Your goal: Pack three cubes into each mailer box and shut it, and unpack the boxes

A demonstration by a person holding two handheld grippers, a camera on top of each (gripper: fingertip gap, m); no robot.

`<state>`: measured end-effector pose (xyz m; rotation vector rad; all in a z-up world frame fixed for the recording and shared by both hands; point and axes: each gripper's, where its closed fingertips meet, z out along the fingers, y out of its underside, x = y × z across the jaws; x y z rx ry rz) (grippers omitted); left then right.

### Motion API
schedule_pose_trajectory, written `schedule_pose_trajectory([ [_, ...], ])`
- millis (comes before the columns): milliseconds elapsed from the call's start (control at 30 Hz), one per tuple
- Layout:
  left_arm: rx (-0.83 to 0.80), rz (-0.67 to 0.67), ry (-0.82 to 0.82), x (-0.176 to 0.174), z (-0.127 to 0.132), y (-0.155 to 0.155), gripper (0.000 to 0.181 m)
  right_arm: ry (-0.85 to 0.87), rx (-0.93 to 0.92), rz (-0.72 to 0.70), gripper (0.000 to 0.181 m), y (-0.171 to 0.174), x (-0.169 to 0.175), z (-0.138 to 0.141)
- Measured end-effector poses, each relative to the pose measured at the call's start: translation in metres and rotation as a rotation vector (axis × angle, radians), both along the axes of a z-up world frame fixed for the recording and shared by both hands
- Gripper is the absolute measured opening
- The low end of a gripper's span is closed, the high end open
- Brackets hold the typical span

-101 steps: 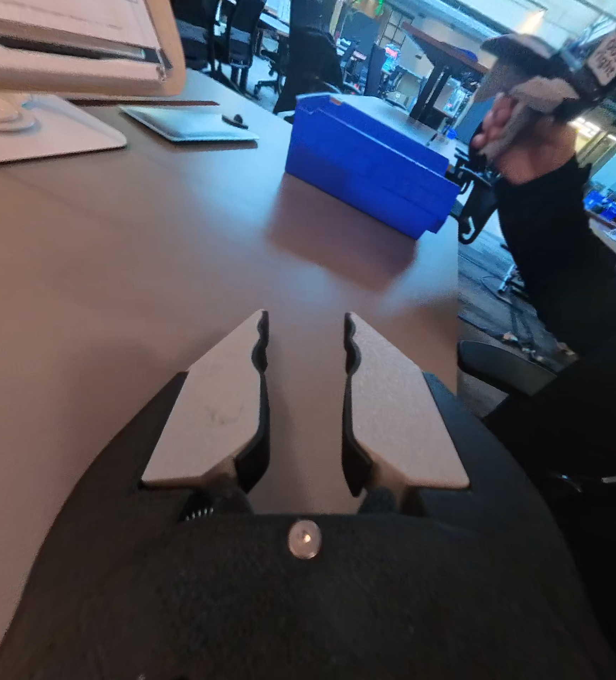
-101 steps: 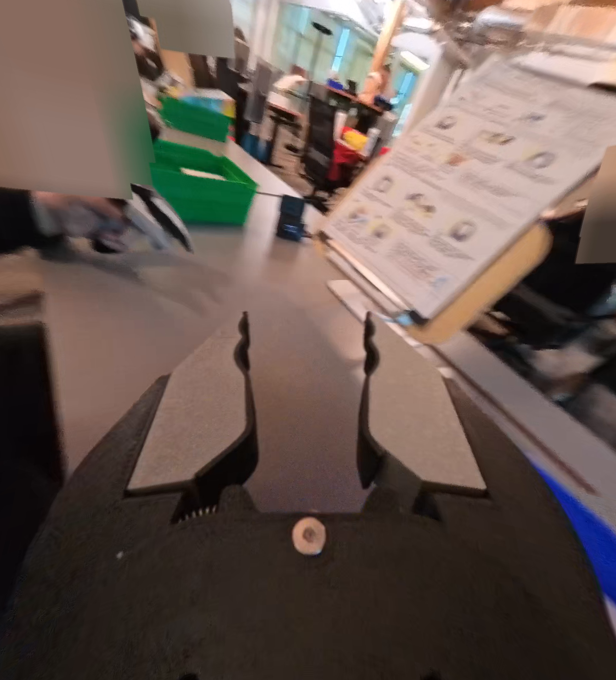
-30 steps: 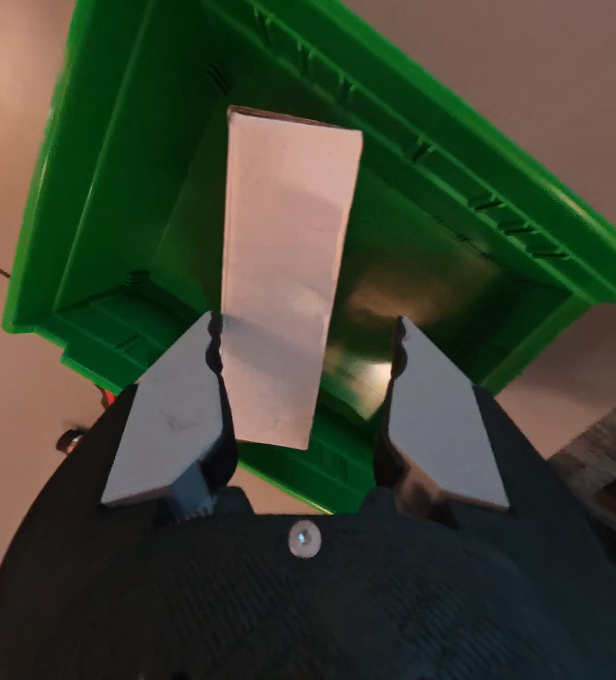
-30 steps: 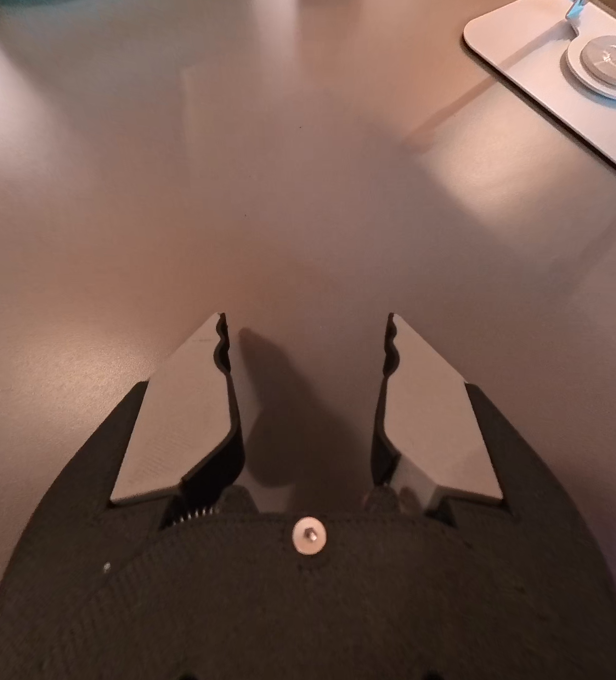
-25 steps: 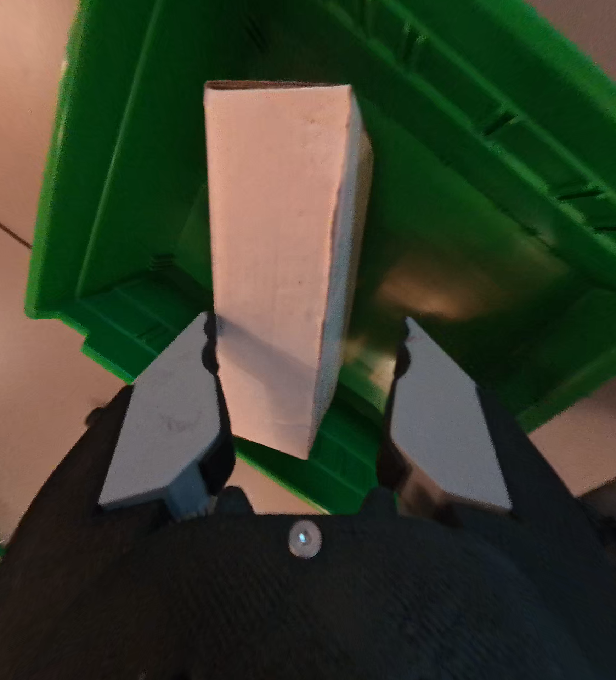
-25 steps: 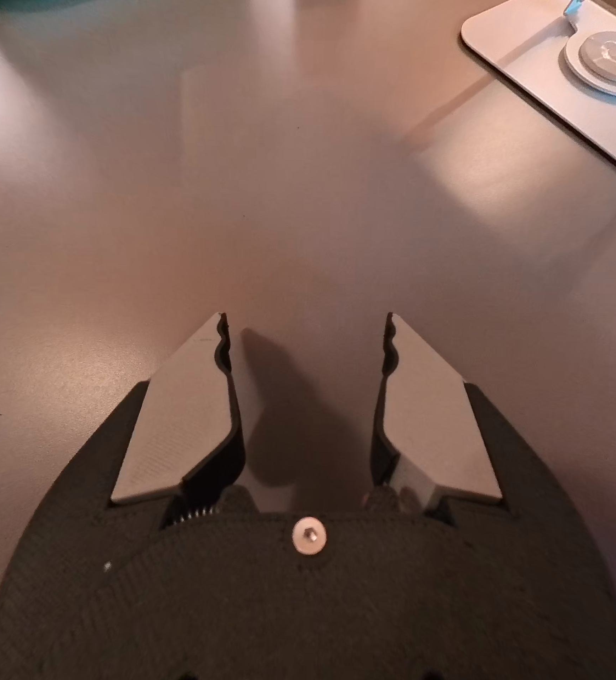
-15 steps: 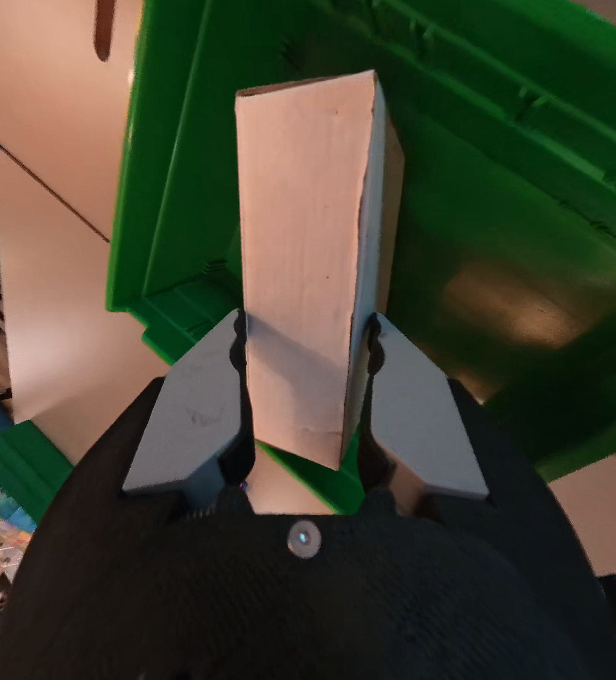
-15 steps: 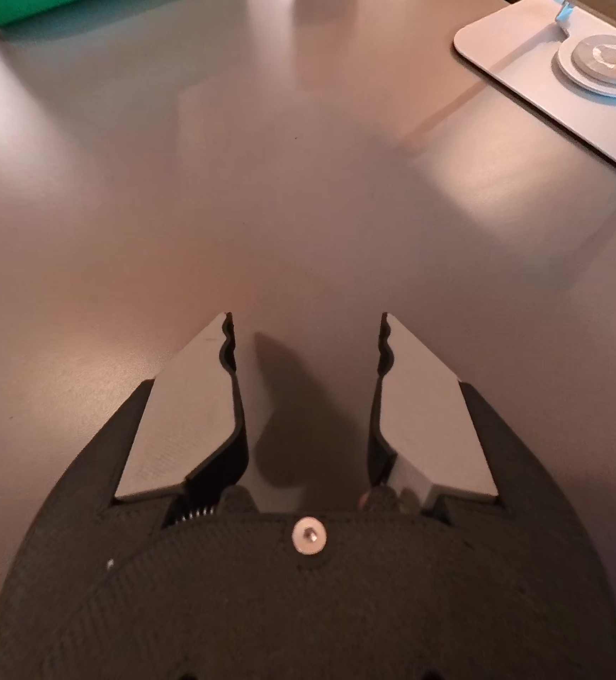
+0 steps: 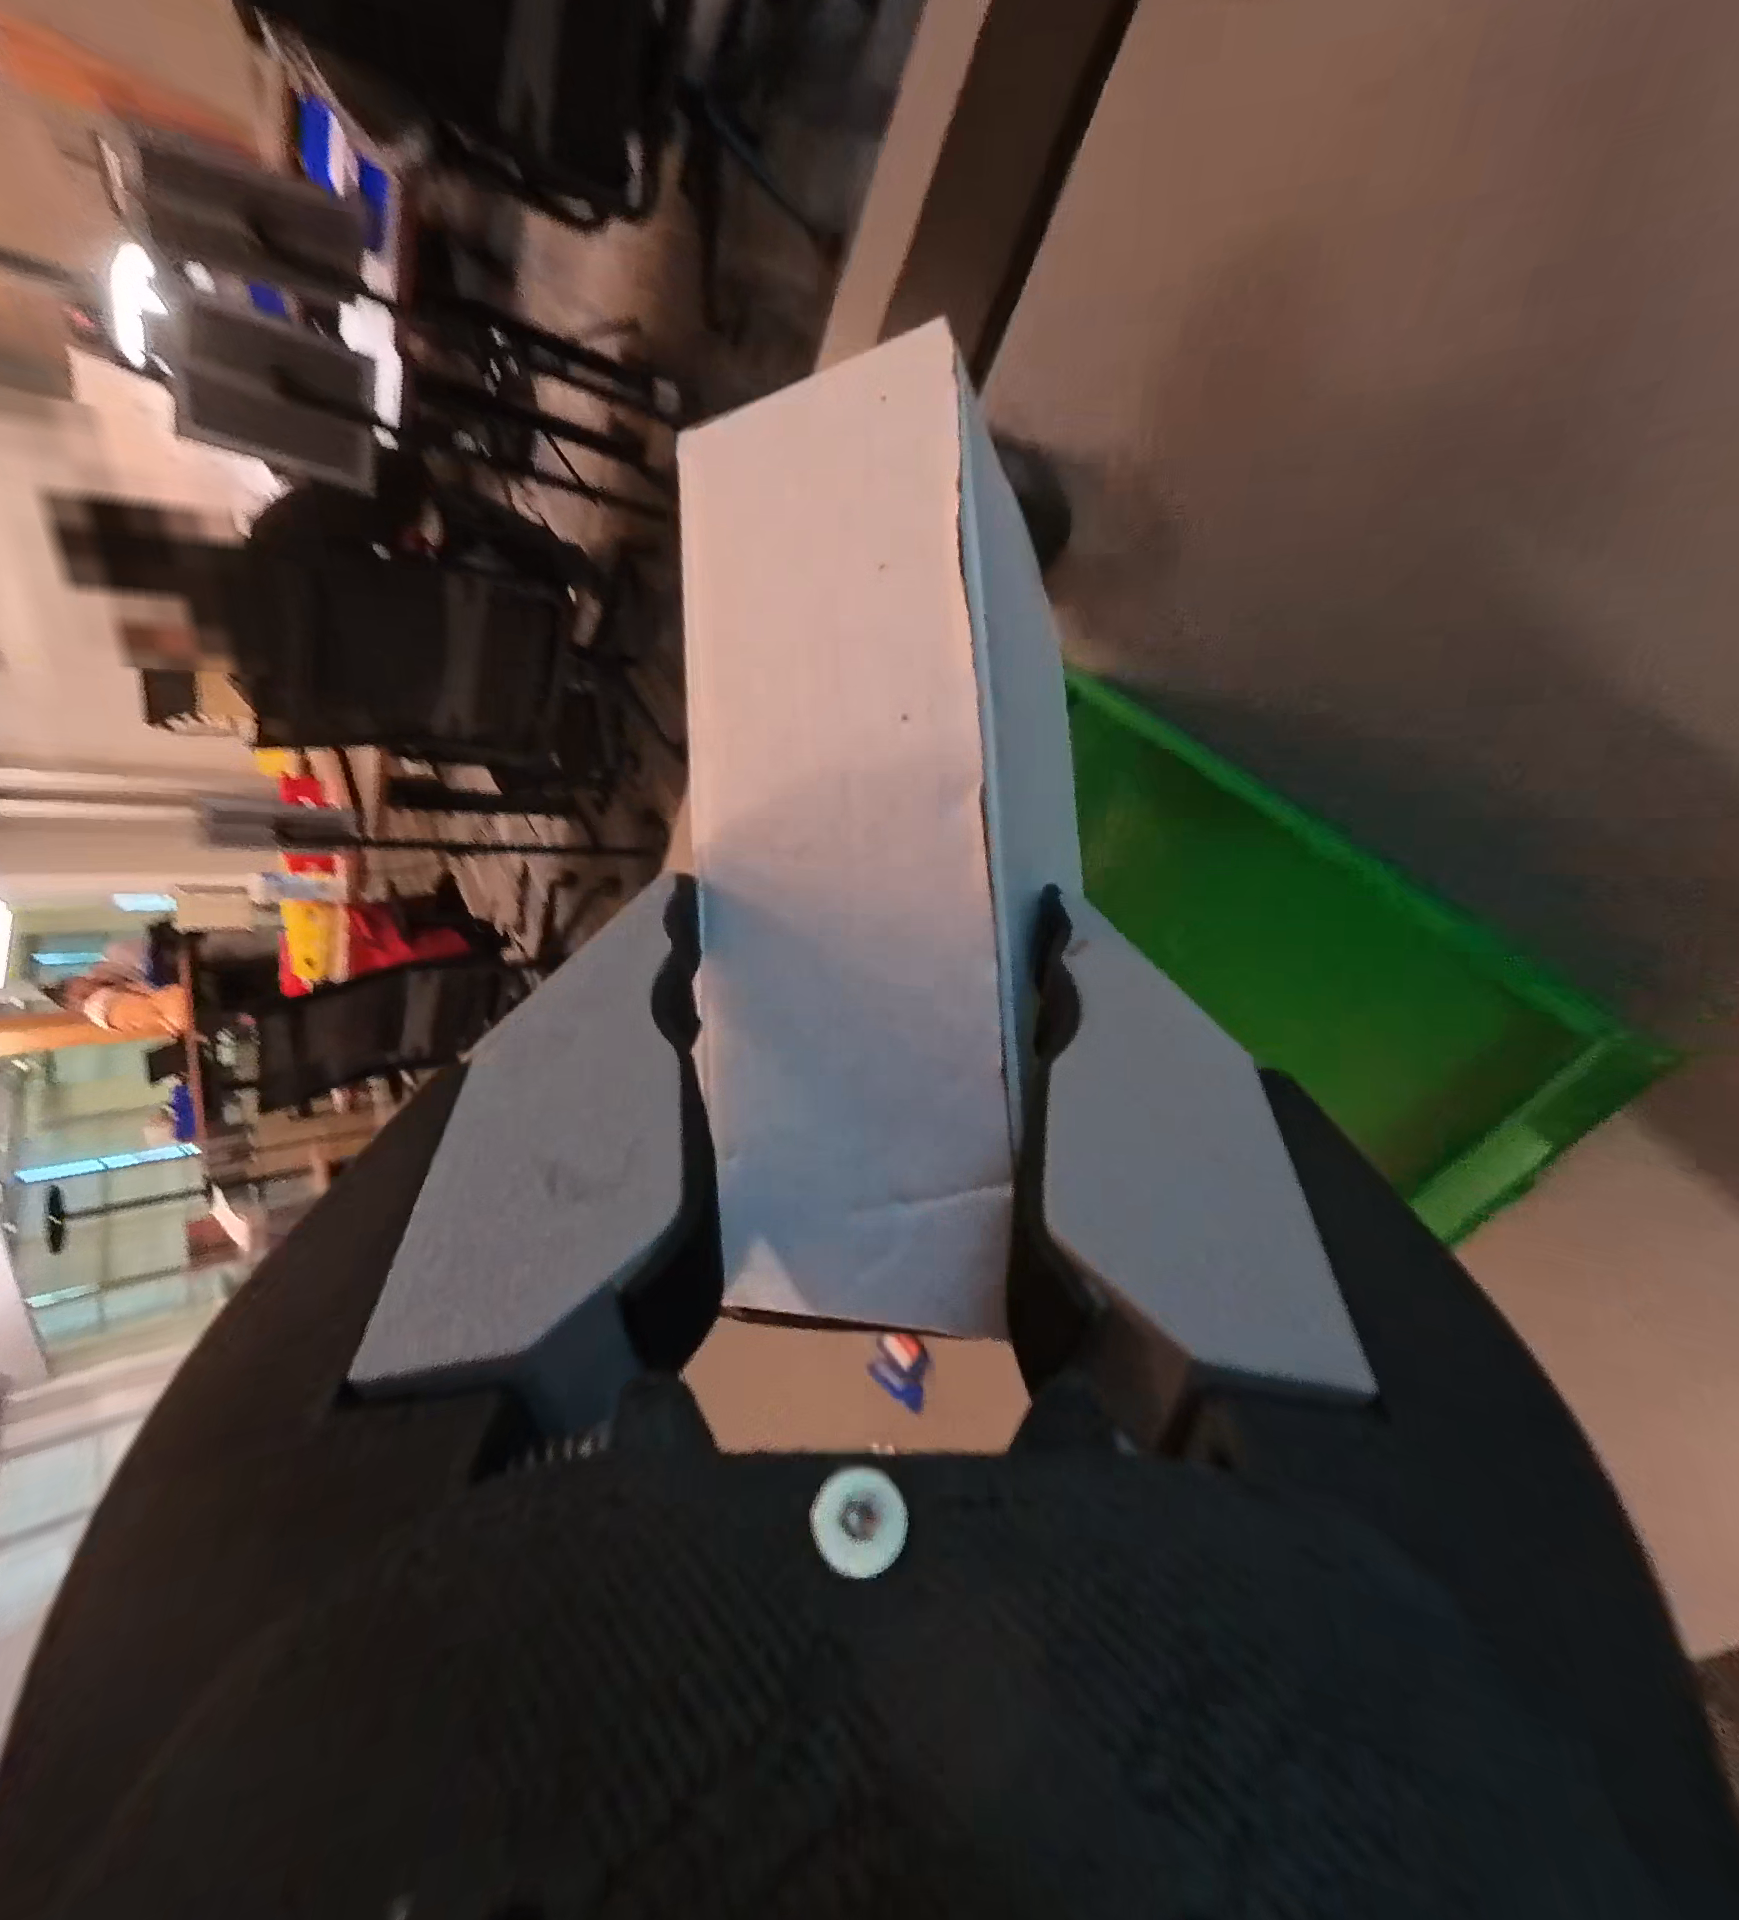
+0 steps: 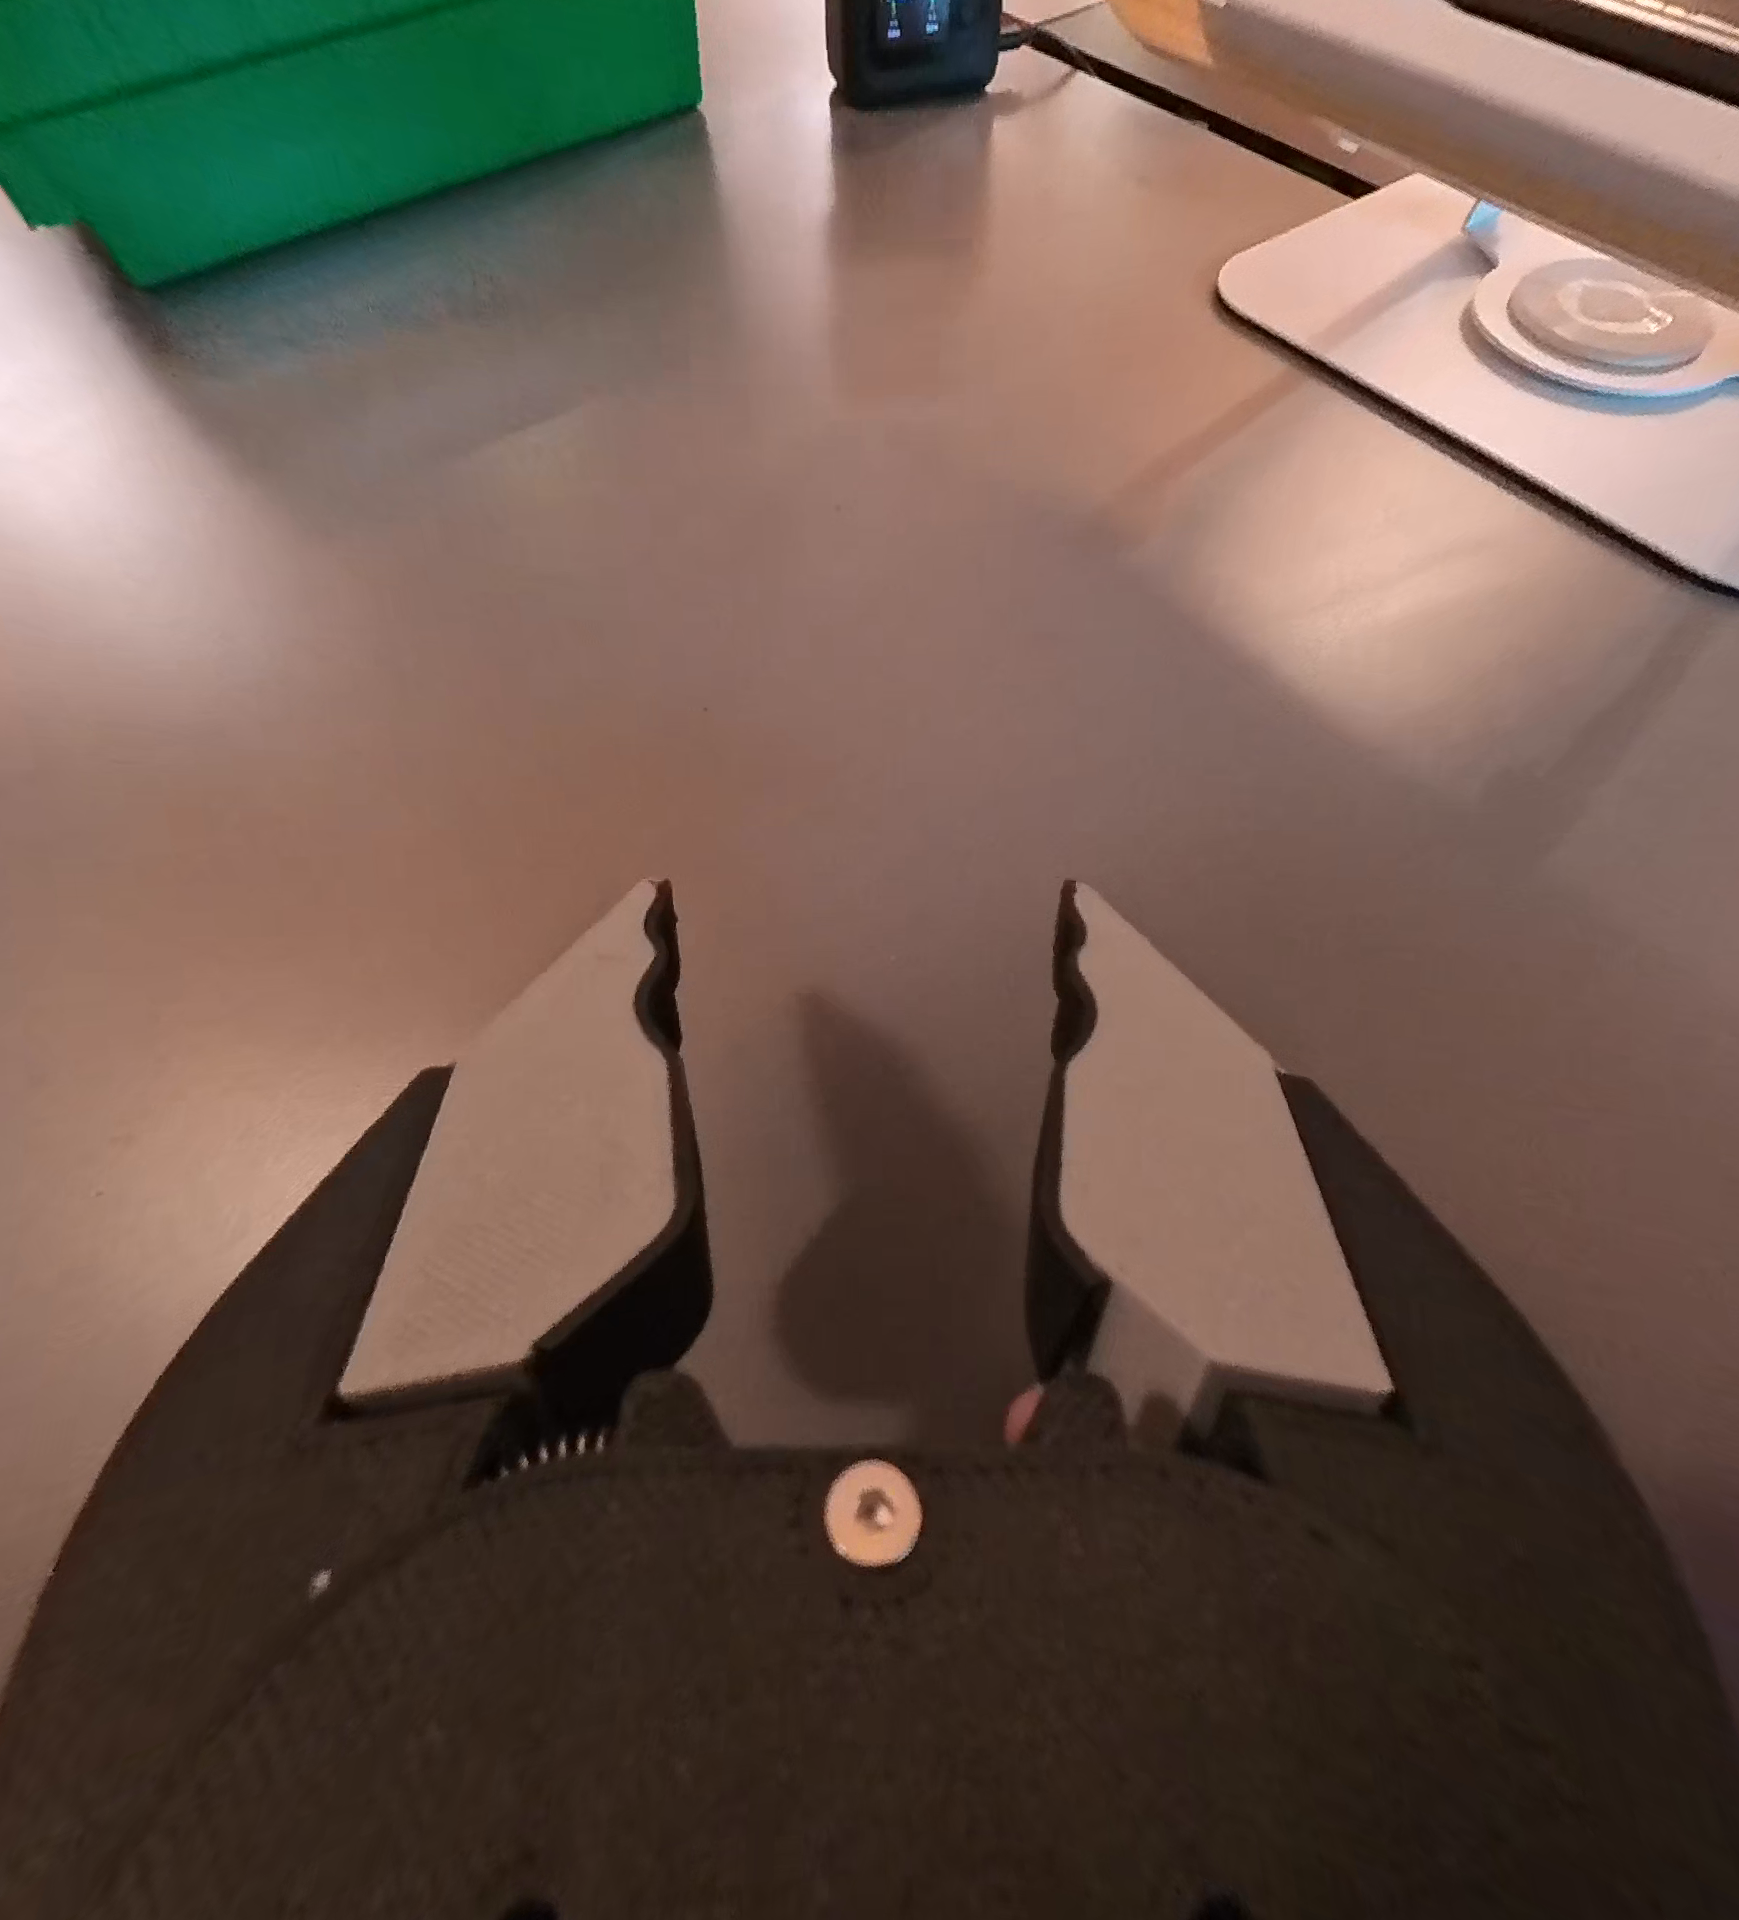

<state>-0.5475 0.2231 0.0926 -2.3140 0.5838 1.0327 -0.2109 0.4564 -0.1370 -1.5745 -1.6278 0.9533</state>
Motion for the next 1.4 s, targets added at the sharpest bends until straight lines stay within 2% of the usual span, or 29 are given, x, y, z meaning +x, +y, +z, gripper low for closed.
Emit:
schedule_pose_trajectory([
  [100, 0.029, -0.122, 0.043, 0.055, 0.000, 0.022, 0.064, 0.022, 0.008, 0.015, 0.068, -0.002, 0.001, 0.003],
  [167, 0.051, -0.223, 0.023, 0.100, -0.012, 0.041, 0.065, 0.046, 0.002, 0.050, 0.065, -0.008, 0.001, 0.007],
  [333, -0.006, -0.502, -0.300, 0.214, -0.085, 0.084, 0.065, 0.167, -0.107, 0.148, 0.070, -0.020, 0.006, 0.027],
  [433, -0.042, -0.599, -0.495, 0.253, -0.132, 0.107, 0.065, 0.268, -0.243, 0.226, 0.072, -0.031, 0.011, 0.046],
  [500, -0.059, -0.640, -0.565, 0.269, -0.157, 0.118, 0.064, 0.329, -0.327, 0.272, 0.073, -0.035, 0.015, 0.057],
  [600, -0.090, -0.658, -0.597, 0.281, -0.184, 0.131, 0.065, 0.376, -0.397, 0.294, 0.073, -0.033, 0.019, 0.067],
  [767, 0.007, -0.712, -0.709, 0.293, -0.180, 0.151, 0.063, 0.392, -0.375, 0.312, 0.068, -0.032, 0.019, 0.070],
  [833, 0.060, -0.752, -0.772, 0.294, -0.174, 0.152, 0.065, 0.366, -0.362, 0.297, 0.070, -0.030, 0.016, 0.065],
  [933, 0.224, -0.828, -0.989, 0.290, -0.147, 0.147, 0.066, 0.355, -0.349, 0.291, 0.069, -0.030, 0.014, 0.062],
  [1000, 0.275, -0.875, -1.077, 0.283, -0.137, 0.138, 0.070, 0.340, -0.309, 0.260, 0.068, -0.025, 0.012, 0.058],
  [1033, 0.269, -0.885, -1.079, 0.281, -0.139, 0.134, 0.074, 0.327, -0.285, 0.235, 0.068, -0.022, 0.010, 0.055],
  [1100, 0.229, -0.846, -1.022, 0.273, -0.155, 0.133, 0.093, 0.309, -0.258, 0.208, 0.073, -0.018, 0.009, 0.051],
  [1200, 0.150, -0.771, -0.911, 0.261, -0.186, 0.136, 0.103, 0.298, -0.250, 0.230, 0.077, -0.023, 0.008, 0.049],
  [1267, 0.102, -0.762, -0.874, 0.262, -0.196, 0.136, 0.103, 0.280, -0.220, 0.254, 0.078, -0.029, 0.008, 0.046],
  [1367, 0.066, -0.794, -0.890, 0.274, -0.207, 0.137, 0.090, 0.248, -0.150, 0.298, 0.071, -0.040, 0.008, 0.040],
  [1400, 0.086, -0.797, -0.901, 0.277, -0.208, 0.141, 0.092, 0.239, -0.125, 0.302, 0.070, -0.043, 0.008, 0.038],
])
